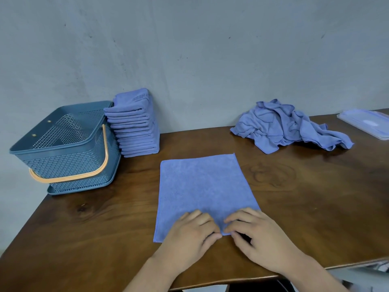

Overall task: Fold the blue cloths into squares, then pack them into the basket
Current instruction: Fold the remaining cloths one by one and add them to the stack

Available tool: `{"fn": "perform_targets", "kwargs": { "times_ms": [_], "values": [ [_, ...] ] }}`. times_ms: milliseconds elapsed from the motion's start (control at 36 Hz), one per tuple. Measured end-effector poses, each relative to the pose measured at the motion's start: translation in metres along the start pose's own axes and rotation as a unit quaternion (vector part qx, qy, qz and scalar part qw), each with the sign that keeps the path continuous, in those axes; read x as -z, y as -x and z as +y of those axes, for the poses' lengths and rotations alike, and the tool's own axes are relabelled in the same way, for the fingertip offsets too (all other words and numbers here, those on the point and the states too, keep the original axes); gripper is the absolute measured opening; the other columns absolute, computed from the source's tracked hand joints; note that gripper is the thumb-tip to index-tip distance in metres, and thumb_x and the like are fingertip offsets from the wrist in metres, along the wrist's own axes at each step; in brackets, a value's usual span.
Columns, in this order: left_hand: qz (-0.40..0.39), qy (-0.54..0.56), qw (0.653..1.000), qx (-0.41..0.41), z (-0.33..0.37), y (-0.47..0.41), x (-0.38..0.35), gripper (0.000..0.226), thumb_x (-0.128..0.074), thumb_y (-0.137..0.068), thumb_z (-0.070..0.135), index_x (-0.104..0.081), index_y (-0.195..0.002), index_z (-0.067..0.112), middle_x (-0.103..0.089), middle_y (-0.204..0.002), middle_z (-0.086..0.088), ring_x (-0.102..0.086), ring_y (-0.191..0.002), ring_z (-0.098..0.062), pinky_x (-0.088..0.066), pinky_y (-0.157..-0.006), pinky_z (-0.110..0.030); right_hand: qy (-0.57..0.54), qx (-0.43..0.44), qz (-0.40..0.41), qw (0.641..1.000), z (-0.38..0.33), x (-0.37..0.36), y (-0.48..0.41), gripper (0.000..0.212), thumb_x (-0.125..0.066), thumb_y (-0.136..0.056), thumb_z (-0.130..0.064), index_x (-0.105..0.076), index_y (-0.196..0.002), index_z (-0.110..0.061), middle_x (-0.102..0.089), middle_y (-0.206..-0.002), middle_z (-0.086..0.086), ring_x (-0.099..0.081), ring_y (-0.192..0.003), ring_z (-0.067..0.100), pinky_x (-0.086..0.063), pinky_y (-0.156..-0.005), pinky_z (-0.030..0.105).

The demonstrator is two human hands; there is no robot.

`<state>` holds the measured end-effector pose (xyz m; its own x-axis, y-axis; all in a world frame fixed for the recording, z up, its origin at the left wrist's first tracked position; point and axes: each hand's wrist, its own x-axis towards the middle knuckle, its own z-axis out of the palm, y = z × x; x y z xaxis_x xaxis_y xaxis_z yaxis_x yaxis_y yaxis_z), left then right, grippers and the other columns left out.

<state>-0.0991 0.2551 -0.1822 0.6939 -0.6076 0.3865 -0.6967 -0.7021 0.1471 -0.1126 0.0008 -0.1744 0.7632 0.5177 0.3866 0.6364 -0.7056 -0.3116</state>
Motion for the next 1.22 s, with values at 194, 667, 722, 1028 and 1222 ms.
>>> {"fn": "perform_targets", "kwargs": {
  "times_ms": [194,667,722,1028,1222],
  "values": [
    [-0.011,0.039,0.998,0.047,0.002,-0.004,0.004,0.026,-0.042,-0.113,0.049,-0.06,-0.103,0.034,-0.055,-0.103,0.018,-0.053,-0.096,-0.007,-0.048,-0.087,-0.03,0.031,-0.011,-0.001,0.999,-0.003,-0.003,-0.005,0.015,-0.057,-0.104,-0.052,-0.066,-0.114,-0.046,-0.058,-0.117,-0.03,-0.056,-0.108,-0.002,-0.049,-0.09,0.026],
    [0.017,0.017,0.991,0.134,-0.036,0.045,0.025,0.017,-0.055,-0.103,0.049,-0.067,-0.113,0.042,-0.058,-0.114,0.029,-0.056,-0.106,0.003,-0.045,-0.092,-0.02,-0.024,-0.102,-0.007,0.995,0.034,0.022,0.02,0.032,-0.069,-0.1,-0.021,-0.069,-0.124,-0.043,-0.055,-0.132,-0.035,-0.054,-0.124,-0.009,-0.042,-0.102,0.012],
    [0.017,0.039,0.986,0.164,-0.047,0.061,0.034,0.019,-0.055,-0.102,0.05,-0.068,-0.115,0.043,-0.059,-0.117,0.033,-0.057,-0.111,0.006,-0.045,-0.095,-0.018,-0.047,-0.133,0.002,0.99,0.039,0.027,0.026,0.036,-0.073,-0.098,-0.017,-0.072,-0.121,-0.044,-0.058,-0.132,-0.037,-0.054,-0.125,-0.012,-0.039,-0.103,0.006],
    [0.044,0.125,0.962,0.238,-0.051,0.082,0.065,0.017,-0.055,-0.097,0.059,-0.067,-0.109,0.061,-0.069,-0.114,0.032,-0.064,-0.112,0.001,-0.044,-0.093,-0.018,-0.208,-0.251,0.048,0.944,0.024,0.044,0.024,0.027,-0.075,-0.098,-0.021,-0.079,-0.109,-0.045,-0.073,-0.107,-0.029,-0.069,-0.105,0.0,-0.047,-0.086,0.014],
    [0.032,0.206,0.937,0.281,-0.043,0.082,0.072,0.036,-0.076,-0.096,0.023,-0.072,-0.112,0.055,-0.07,-0.121,0.027,-0.064,-0.122,0.001,-0.051,-0.089,-0.018,-0.247,-0.266,0.053,0.93,0.021,0.048,0.024,0.023,-0.076,-0.096,-0.02,-0.081,-0.105,-0.041,-0.076,-0.109,-0.021,-0.071,-0.107,0.005,-0.051,-0.089,0.021]
  ]
}}
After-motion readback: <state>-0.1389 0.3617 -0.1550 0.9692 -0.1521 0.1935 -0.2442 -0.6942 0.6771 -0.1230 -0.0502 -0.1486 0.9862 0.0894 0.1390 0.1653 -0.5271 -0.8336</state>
